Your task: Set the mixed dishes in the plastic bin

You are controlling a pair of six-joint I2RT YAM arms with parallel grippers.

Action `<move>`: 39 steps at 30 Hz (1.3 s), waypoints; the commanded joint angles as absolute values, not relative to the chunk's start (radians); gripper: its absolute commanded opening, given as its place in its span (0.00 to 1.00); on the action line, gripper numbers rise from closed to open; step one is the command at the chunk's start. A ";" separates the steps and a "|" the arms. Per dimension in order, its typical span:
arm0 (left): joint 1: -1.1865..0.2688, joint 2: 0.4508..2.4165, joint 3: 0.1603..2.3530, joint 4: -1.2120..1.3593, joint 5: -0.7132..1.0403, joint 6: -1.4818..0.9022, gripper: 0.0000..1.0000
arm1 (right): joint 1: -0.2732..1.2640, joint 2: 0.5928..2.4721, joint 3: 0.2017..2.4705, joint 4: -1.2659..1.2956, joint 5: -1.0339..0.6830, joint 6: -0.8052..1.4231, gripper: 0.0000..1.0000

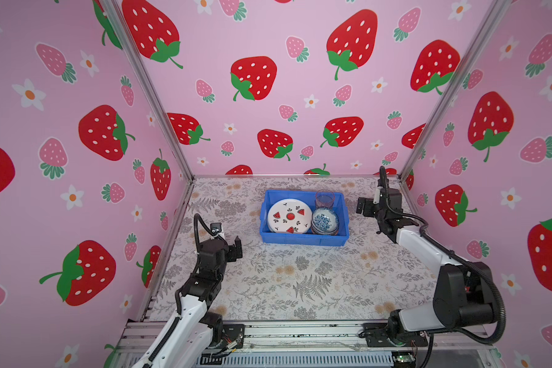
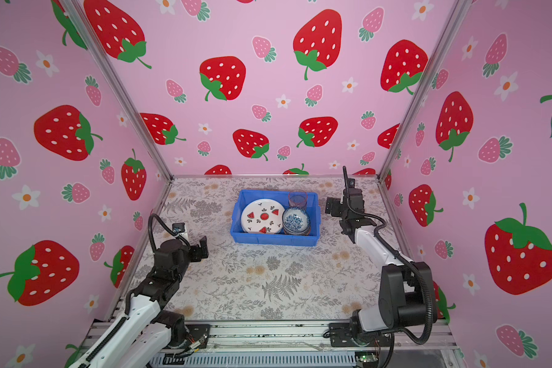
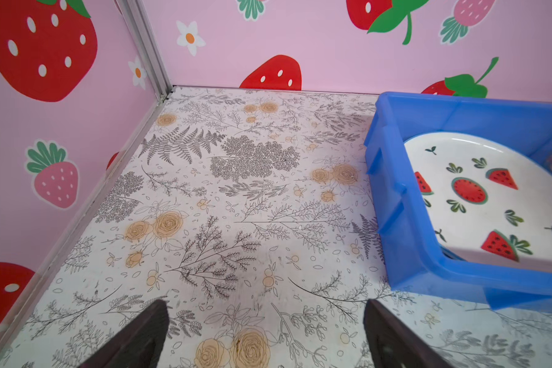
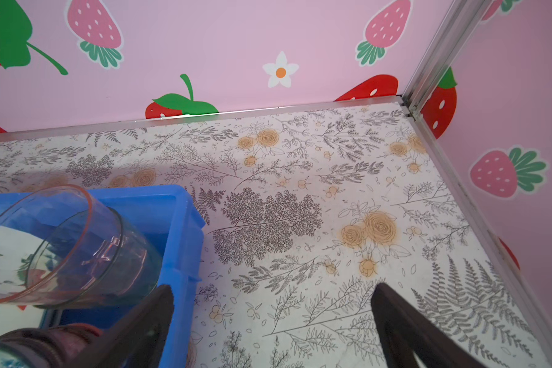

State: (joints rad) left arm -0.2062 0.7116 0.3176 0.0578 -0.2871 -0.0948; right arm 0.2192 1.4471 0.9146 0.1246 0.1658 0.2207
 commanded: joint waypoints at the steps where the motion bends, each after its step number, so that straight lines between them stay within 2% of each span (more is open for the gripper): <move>1: -0.198 0.727 0.265 0.335 -0.361 -0.021 0.98 | 0.211 1.425 0.836 0.259 0.221 0.139 0.99; 8: -0.196 0.974 0.280 0.485 -0.381 0.012 0.99 | 0.204 1.425 0.649 0.511 0.207 0.065 0.99; 16: -0.189 1.233 0.350 0.639 -0.363 0.081 1.00 | 0.173 1.421 0.552 0.611 0.142 0.074 0.99; 21: -0.180 1.329 0.350 0.767 -0.344 0.085 1.00 | 0.155 1.414 0.452 0.782 0.141 0.111 0.99; 23: -0.176 1.365 0.354 0.790 -0.344 0.091 1.00 | 0.144 1.419 0.453 0.773 0.137 0.120 0.99; 29: -0.158 1.474 0.365 0.885 -0.312 0.074 0.99 | 0.112 1.434 0.418 0.829 0.023 0.105 0.99; 39: -0.057 1.545 0.406 0.852 -0.161 0.001 0.97 | 0.109 1.401 0.289 1.011 0.036 0.123 0.99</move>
State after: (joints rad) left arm -0.0776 1.5120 0.3740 0.8131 -0.2310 0.0212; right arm 0.1150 1.4326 0.3000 0.9154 0.0414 0.1120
